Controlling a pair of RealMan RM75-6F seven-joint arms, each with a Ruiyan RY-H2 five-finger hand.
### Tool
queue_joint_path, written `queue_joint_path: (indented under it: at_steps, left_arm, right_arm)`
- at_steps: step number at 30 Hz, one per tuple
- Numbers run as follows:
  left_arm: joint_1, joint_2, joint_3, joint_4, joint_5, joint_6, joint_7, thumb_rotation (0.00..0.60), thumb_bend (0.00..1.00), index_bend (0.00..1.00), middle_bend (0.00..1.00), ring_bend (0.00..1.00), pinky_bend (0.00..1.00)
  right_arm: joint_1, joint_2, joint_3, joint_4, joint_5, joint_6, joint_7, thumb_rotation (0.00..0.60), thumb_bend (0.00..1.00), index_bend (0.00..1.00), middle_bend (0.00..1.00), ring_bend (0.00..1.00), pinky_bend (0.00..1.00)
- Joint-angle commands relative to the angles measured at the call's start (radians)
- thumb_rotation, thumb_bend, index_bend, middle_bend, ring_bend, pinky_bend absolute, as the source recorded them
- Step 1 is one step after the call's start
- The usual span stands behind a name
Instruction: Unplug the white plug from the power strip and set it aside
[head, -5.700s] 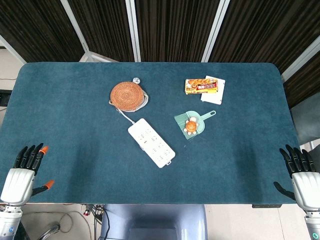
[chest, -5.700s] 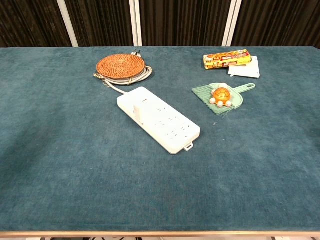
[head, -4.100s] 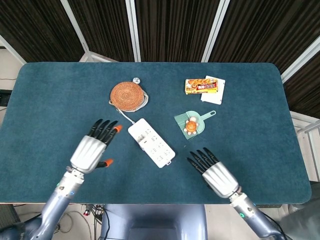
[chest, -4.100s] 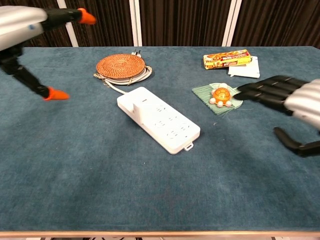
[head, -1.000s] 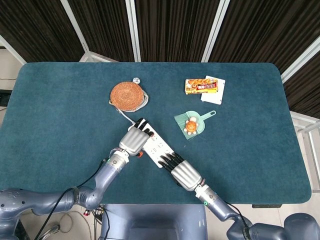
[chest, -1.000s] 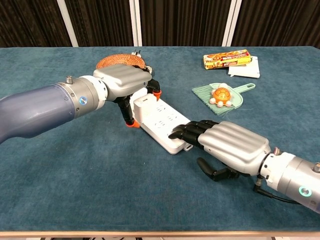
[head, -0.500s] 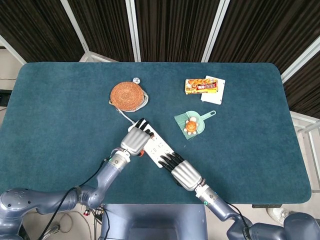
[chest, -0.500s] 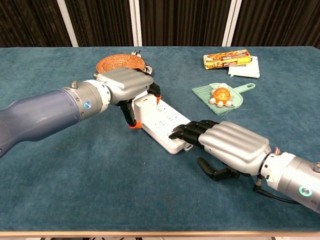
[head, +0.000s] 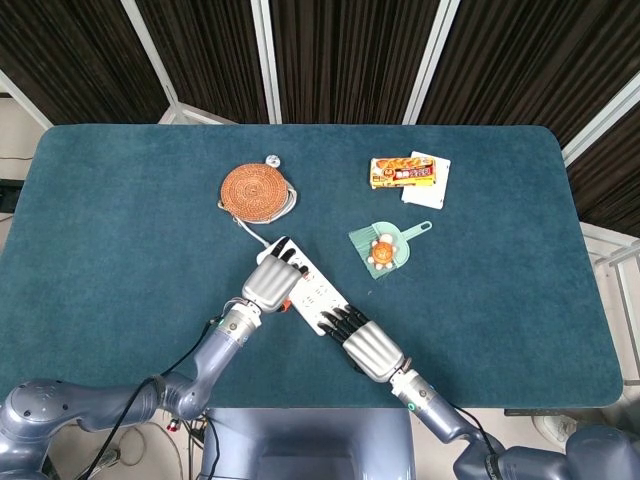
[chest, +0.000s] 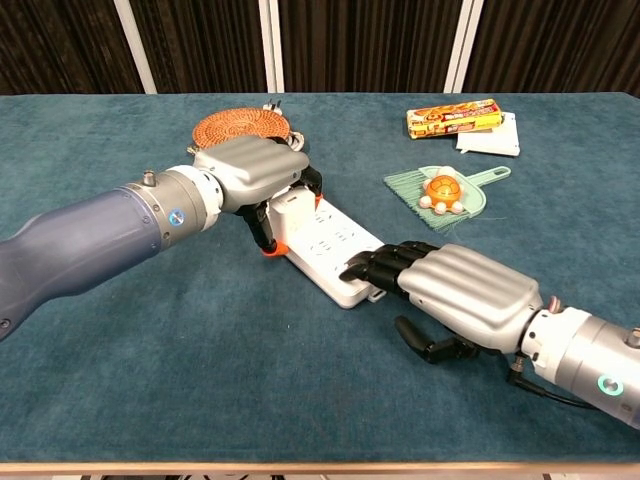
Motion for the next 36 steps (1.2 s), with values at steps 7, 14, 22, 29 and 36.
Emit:
queue_joint_path:
  at_steps: [7, 14, 22, 29, 36]
  left_arm:
    - [0.004, 0.017, -0.003, -0.026, 0.022, 0.017, -0.008, 0.600, 0.42, 0.59, 0.57, 0.19, 0.08]
    - [0.007, 0.030, -0.004, -0.051, 0.019, 0.022, 0.004, 0.600, 0.42, 0.60, 0.59, 0.20, 0.09]
    - [0.004, 0.036, -0.005, -0.074, 0.018, 0.025, 0.018, 0.600, 0.43, 0.60, 0.59, 0.20, 0.09]
    - [-0.002, 0.042, -0.008, -0.100, 0.028, 0.029, 0.026, 0.600, 0.43, 0.60, 0.59, 0.20, 0.09]
    - [-0.005, 0.058, -0.007, -0.137, 0.052, 0.039, 0.029, 0.600, 0.43, 0.60, 0.59, 0.20, 0.09]
  right_arm:
    - [0.004, -0.004, -0.009, 0.001, -0.001, -0.009, -0.014, 0.600, 0.76, 0.13, 0.12, 0.11, 0.16]
    - [0.003, -0.005, -0.013, -0.005, -0.002, -0.008, -0.021, 0.600, 0.76, 0.14, 0.12, 0.11, 0.16]
    - [0.004, -0.008, -0.021, -0.009, -0.006, -0.009, -0.026, 0.600, 0.76, 0.14, 0.12, 0.11, 0.16]
    - [0.003, -0.012, -0.024, -0.011, -0.006, -0.008, -0.029, 0.600, 0.76, 0.14, 0.12, 0.11, 0.16]
    - [0.001, -0.013, -0.025, -0.014, -0.006, -0.004, -0.034, 0.600, 0.76, 0.14, 0.12, 0.11, 0.16]
